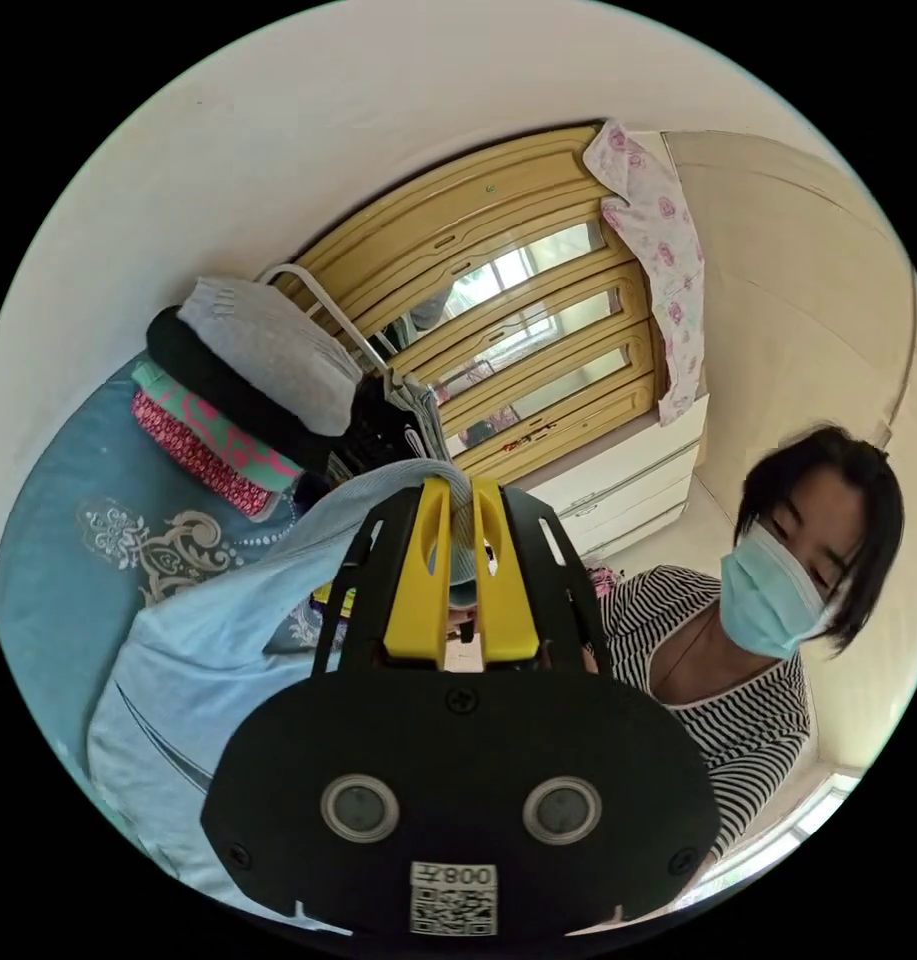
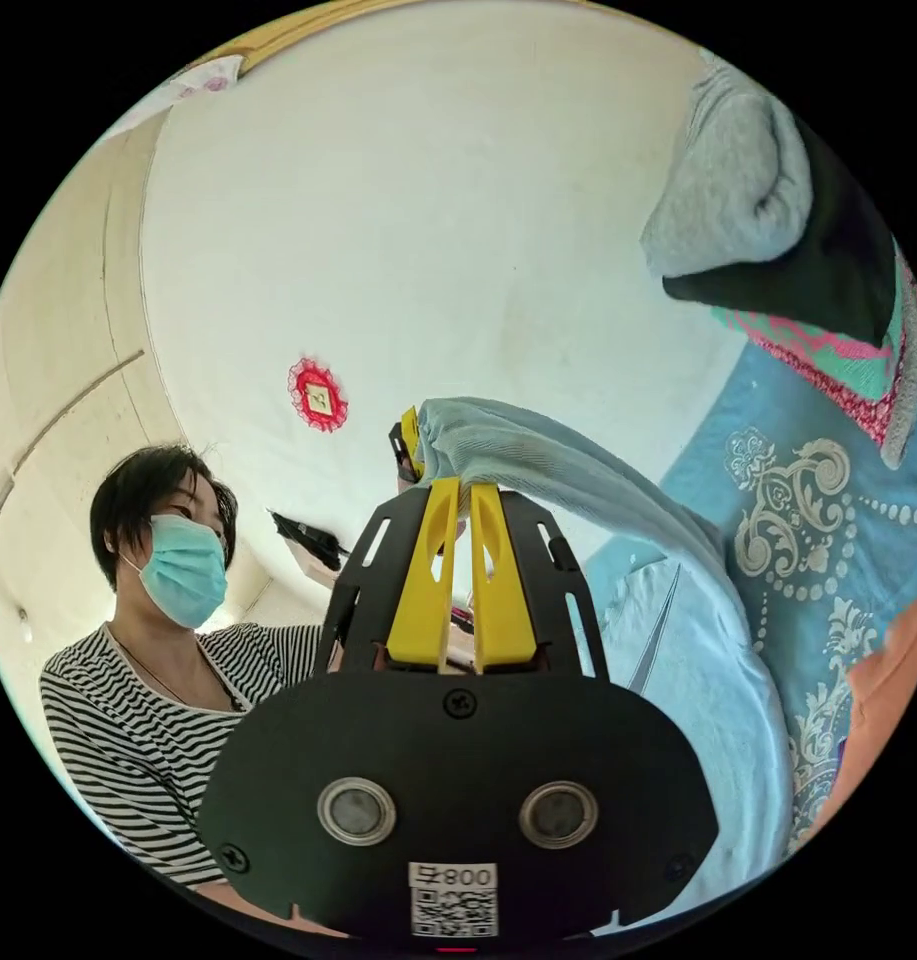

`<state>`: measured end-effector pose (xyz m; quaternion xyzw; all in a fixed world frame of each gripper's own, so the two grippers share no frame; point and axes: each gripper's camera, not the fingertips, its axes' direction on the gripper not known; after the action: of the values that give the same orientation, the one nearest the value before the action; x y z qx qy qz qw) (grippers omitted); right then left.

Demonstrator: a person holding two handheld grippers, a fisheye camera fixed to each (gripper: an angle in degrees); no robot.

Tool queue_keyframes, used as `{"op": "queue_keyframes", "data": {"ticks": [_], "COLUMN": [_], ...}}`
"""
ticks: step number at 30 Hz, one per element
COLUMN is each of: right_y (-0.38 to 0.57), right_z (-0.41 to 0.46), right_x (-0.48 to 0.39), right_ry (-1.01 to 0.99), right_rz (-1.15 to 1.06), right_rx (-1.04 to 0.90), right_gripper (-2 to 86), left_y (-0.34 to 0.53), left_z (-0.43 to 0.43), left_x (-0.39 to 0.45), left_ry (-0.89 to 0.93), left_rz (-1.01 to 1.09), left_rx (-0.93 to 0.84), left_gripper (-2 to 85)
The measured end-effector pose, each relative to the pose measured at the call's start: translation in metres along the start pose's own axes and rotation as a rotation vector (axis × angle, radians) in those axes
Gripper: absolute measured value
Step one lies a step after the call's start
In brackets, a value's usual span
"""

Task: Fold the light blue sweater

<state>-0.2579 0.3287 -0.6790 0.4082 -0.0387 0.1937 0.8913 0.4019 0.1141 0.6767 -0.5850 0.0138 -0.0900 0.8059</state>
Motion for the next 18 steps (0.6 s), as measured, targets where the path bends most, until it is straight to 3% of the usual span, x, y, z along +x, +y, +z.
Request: {"op": "queue_keyframes", "data": {"ticks": [6, 11, 18], "right_y": [0.073, 0.159, 0.261], "right_z": [0.145, 0.242, 0.343], "right_x": [0.039, 0.066, 0.096], "right_ry": [-0.089, -0.062, 0.035], "right_rz": [0.164, 0.283, 0.349], "right_rx": [-0.348, -0.622, -0.935], "right_gripper": [1.8, 1.9, 1.6], "left_y": [0.182, 0.359, 0.5], "left_z": [-0.092, -0.139, -0.159], "left_x": [-0.026, -0.063, -0.114], "left_ry": [-0.11, -0.202, -0.226], "left_rz": [-0.236, -0.557, -0.789], "left_rx": [0.221, 0.404, 0.47], "left_gripper": [3.6, 3.4, 3.4]}}
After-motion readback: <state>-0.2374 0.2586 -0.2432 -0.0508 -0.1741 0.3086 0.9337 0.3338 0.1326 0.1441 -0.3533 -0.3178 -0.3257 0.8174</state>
